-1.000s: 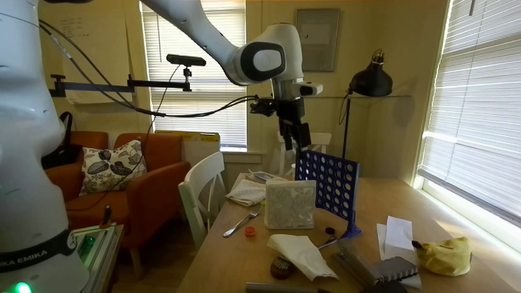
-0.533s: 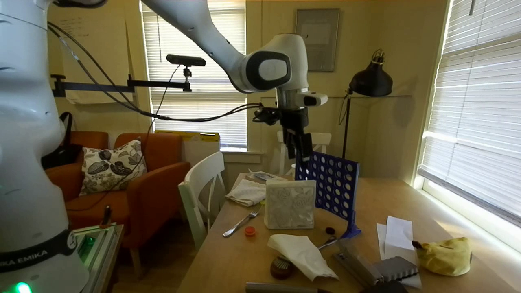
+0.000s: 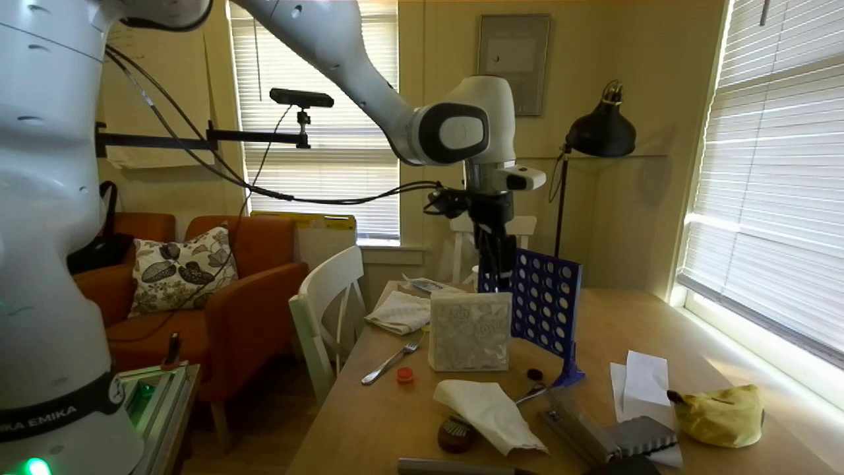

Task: Pick up the tissue paper and put it on the right and move one piece to the left

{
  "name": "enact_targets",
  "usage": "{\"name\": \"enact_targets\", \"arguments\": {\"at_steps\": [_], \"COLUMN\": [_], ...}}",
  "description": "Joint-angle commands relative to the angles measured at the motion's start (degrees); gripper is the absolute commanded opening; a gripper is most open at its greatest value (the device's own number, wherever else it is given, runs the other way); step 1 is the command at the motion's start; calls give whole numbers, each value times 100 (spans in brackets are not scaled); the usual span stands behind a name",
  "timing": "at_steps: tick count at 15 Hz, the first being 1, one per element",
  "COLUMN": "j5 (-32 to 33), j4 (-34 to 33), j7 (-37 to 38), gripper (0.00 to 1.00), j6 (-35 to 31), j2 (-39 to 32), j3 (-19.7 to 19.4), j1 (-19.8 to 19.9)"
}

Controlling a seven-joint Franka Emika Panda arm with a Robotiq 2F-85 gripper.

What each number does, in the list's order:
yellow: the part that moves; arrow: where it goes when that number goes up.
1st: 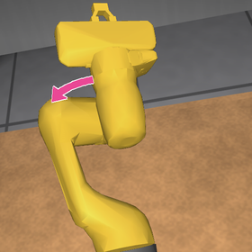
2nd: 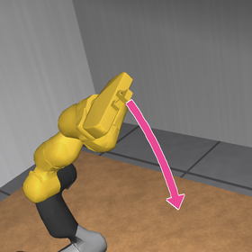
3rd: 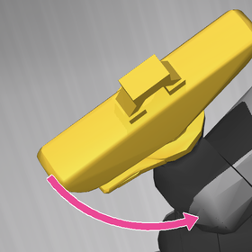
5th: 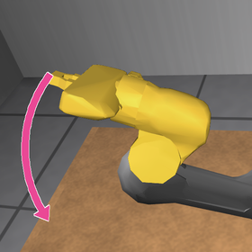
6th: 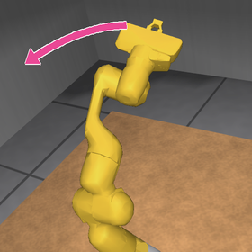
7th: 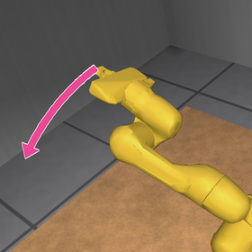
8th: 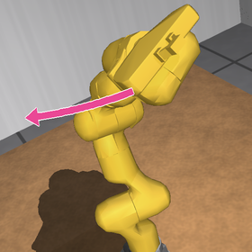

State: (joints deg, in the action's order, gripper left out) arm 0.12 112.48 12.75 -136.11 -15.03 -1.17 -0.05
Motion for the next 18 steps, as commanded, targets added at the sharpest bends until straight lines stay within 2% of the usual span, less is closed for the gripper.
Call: {"name": "enact_targets", "arguments": {"at_steps": [1, 3, 4, 9, 11, 13, 14, 15, 17, 18], "j5": [-128, -150, -142, -165, -194, -207, -201, -219, -216, -223], "j4": [-348, -418, -448, -521, -518, -530, -535, -542, -555, -556], "j7": [186, 219, 237, 184, 159, 170, 183, 175, 194, 203], "gripper": [71, 65, 55, 65, 63, 56, 49, 47, 37, 41], "j6": [-30, -96, -132, -322, -408, -454, -464, -471, -468, -455], "j2": [-341, -453, -503, -696, -735, -774, -788, -799, -813, -809], "j3": [-32, -25, -27, -5, 17, 32, 33, 43, 36, 30], "j1": [-33, -35, -43, -56, -61, -74, -85, -85, -104, -108]}}
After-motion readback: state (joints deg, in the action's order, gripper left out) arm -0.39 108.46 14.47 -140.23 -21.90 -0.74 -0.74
